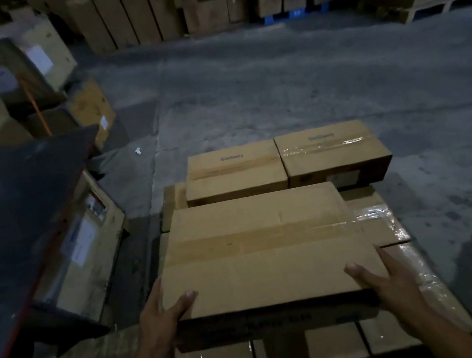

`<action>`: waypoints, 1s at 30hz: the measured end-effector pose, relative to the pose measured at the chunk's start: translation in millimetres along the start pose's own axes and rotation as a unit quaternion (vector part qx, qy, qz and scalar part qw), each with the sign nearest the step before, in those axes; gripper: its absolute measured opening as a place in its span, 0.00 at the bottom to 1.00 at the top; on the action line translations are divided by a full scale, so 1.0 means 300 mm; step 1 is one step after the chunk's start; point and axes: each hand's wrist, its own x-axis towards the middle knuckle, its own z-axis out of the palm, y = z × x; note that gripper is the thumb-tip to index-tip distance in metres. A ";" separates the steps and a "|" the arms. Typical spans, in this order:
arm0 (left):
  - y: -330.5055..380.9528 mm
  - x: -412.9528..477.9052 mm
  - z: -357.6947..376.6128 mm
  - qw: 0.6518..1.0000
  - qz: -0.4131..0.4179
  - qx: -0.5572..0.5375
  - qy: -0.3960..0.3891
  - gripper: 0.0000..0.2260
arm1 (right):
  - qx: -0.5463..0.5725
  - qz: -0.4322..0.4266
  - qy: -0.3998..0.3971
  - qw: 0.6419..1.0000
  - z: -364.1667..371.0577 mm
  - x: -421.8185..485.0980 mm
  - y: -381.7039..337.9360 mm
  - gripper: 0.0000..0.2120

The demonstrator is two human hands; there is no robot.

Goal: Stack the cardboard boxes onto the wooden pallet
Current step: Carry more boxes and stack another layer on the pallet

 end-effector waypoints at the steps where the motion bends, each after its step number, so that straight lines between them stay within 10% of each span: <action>1: -0.024 0.034 0.004 1.000 -0.017 -0.007 -0.002 0.32 | -0.006 0.008 0.004 1.000 0.028 0.030 0.009 0.22; 30: -0.431 0.960 0.325 0.994 -0.095 -0.058 0.011 0.36 | -0.050 0.003 -0.062 0.997 0.518 0.930 0.381 0.25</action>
